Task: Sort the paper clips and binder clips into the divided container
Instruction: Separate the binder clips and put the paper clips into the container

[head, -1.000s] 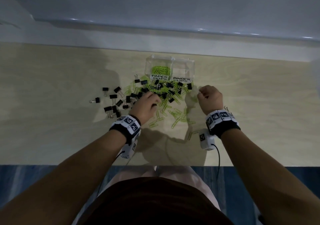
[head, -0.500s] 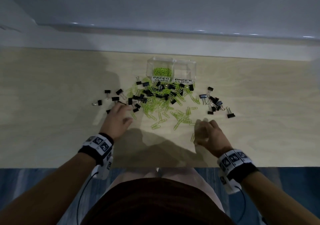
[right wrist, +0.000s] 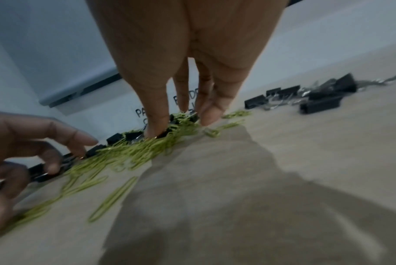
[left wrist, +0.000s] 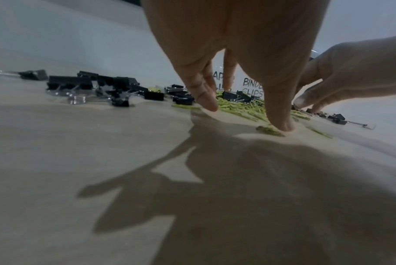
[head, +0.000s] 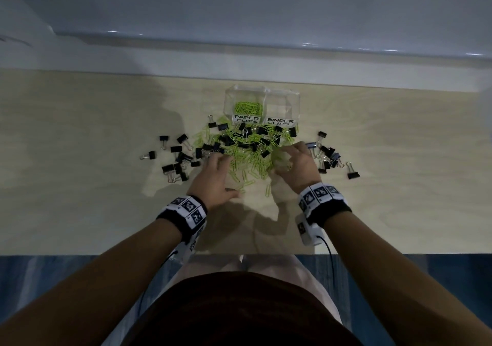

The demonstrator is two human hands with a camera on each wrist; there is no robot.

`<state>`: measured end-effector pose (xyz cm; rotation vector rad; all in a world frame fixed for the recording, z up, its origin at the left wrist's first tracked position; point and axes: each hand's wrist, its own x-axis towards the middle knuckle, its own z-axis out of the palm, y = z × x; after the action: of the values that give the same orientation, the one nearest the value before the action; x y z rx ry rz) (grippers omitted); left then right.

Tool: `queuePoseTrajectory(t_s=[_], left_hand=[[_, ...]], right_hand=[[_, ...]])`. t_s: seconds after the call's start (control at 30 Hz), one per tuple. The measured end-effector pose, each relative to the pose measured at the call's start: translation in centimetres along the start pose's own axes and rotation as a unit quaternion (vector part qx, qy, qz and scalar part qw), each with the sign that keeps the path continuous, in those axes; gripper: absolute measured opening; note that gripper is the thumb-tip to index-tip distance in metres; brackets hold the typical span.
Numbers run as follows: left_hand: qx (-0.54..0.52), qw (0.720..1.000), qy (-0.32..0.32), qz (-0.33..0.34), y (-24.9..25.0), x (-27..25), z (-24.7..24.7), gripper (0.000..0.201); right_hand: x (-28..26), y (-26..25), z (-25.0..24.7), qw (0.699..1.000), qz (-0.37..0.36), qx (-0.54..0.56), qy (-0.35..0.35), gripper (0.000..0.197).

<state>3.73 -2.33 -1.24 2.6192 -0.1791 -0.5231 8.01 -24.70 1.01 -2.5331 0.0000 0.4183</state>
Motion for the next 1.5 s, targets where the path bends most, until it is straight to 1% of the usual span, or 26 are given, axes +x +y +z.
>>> queuePoseTrajectory(t_s=[0.03, 0.1, 0.13, 0.2, 0.3, 0.33, 0.43, 0.47, 0.53, 0.6, 0.67, 0.77, 0.83, 0.93, 1.03, 1.1, 1.13, 1.2, 1.27, 1.3, 1.33, 1.4, 1.43, 1.47, 1.5], left_hand=[[0.01, 1.0, -0.005, -0.013, 0.0, 0.1, 0.1, 0.097], [0.01, 0.999, -0.001, -0.03, 0.3, 0.5, 0.3, 0.093], [0.006, 1.0, 0.01, -0.028, 0.5, 0.8, 0.4, 0.088], [-0.004, 0.999, 0.033, -0.011, 1.2, 1.5, 0.6, 0.075], [0.0, 0.999, 0.037, 0.01, 2.2, 2.6, 0.5, 0.056], [0.008, 0.999, 0.035, 0.018, 2.4, 2.9, 0.4, 0.05], [0.026, 0.999, 0.012, 0.036, 2.7, 3.6, 0.0, 0.035], [0.034, 0.998, 0.002, 0.045, 2.7, 3.7, -0.2, 0.031], [0.054, 0.996, -0.014, 0.07, 2.7, 3.9, -0.6, 0.027], [0.049, 0.995, -0.015, 0.089, 2.7, 3.8, -1.1, 0.025], [0.015, 0.995, -0.006, 0.095, 2.4, 3.8, -1.6, 0.021], [-0.072, 0.995, 0.007, 0.066, 2.2, 3.6, -2.8, 0.013], [-0.147, 0.989, 0.019, 0.029, 2.5, 4.0, -4.2, 0.012], [-0.22, 0.973, 0.072, -0.004, 3.1, 5.8, -6.5, 0.015], [-0.234, 0.962, 0.137, -0.028, 3.6, 8.6, -8.5, 0.015], [-0.224, 0.959, 0.169, -0.042, 3.9, 10.5, -9.5, 0.014], [-0.21, 0.961, 0.174, -0.045, 4.1, 11.4, -9.9, 0.013], [-0.163, 0.972, 0.163, -0.044, 4.3, 12.6, -10.3, 0.012], [-0.128, 0.982, 0.134, -0.039, 4.6, 13.0, -10.4, 0.011], [-0.116, 0.985, 0.126, -0.033, 4.7, 12.7, -10.3, 0.013], [-0.105, 0.986, 0.127, -0.022, 4.7, 12.1, -10.0, 0.02], [-0.089, 0.987, 0.133, 0.005, 4.3, 10.0, -9.2, 0.031], [-0.075, 0.99, 0.118, 0.022, 3.9, 8.7, -8.4, 0.031], [-0.057, 0.994, 0.085, 0.04, 3.5, 7.4, -7.5, 0.031], [-0.04, 0.997, 0.038, 0.054, 2.9, 6.2, -6.4, 0.033]], right_hand=[[-0.1, 0.4, -0.3, 0.999, 0.029, -0.024, -0.005, 0.062], [-0.3, 0.9, -0.5, 0.994, 0.068, -0.081, -0.035, 0.081], [-0.4, 1.0, -0.2, 0.992, 0.074, -0.091, -0.05, 0.086], [-0.4, 0.5, 0.7, 0.994, 0.062, -0.067, -0.062, 0.086], [-0.3, -0.9, 2.2, 0.997, -0.004, -0.044, -0.058, 0.074], [-0.2, -1.3, 2.6, 0.997, -0.025, -0.048, -0.06, 0.066], [0.0, -1.9, 3.0, 0.994, -0.073, -0.05, -0.057, 0.031], [0.1, -2.0, 3.0, 0.994, -0.089, -0.051, -0.049, 0.024], [0.2, -1.8, 2.8, 0.992, -0.111, -0.053, -0.03, 0.02], [0.4, -1.1, 2.4, 0.992, -0.114, -0.047, -0.012, 0.017], [0.6, -0.2, 1.9, 0.995, -0.097, -0.024, 0.002, 0.013], [0.7, 0.0, 0.5, 0.998, -0.016, 0.062, 0.001, 0.01], [1.2, -0.6, -0.8, 0.99, 0.032, 0.134, -0.011, 0.011], [3.3, -2.5, -2.8, 0.976, 0.037, 0.216, 0.0, 0.008], [6.5, -5.1, -4.4, 0.968, 0.013, 0.247, 0.038, 0.005], [8.8, -6.7, -4.8, 0.97, -0.008, 0.234, 0.068, 0.006], [9.8, -7.4, -4.8, 0.972, -0.015, 0.22, 0.079, 0.008], [11.2, -8.2, -4.6, 0.978, -0.016, 0.19, 0.078, 0.014], [11.5, -8.3, -4.5, 0.986, -0.016, 0.159, 0.045, 0.023], [11.3, -8.2, -4.5, 0.989, -0.024, 0.14, 0.03, 0.029], [10.6, -7.8, -4.7, 0.991, -0.037, 0.123, 0.022, 0.034], [8.5, -6.7, -5.0, 0.993, -0.073, 0.095, 0.02, 0.031], [7.2, -5.8, -4.8, 0.993, -0.088, 0.072, 0.017, 0.026], [5.9, -4.8, -4.7, 0.995, -0.089, 0.047, 0.0, 0.021], [4.6, -3.6, -4.3, 0.997, -0.068, 0.024, -0.037, 0.018]])
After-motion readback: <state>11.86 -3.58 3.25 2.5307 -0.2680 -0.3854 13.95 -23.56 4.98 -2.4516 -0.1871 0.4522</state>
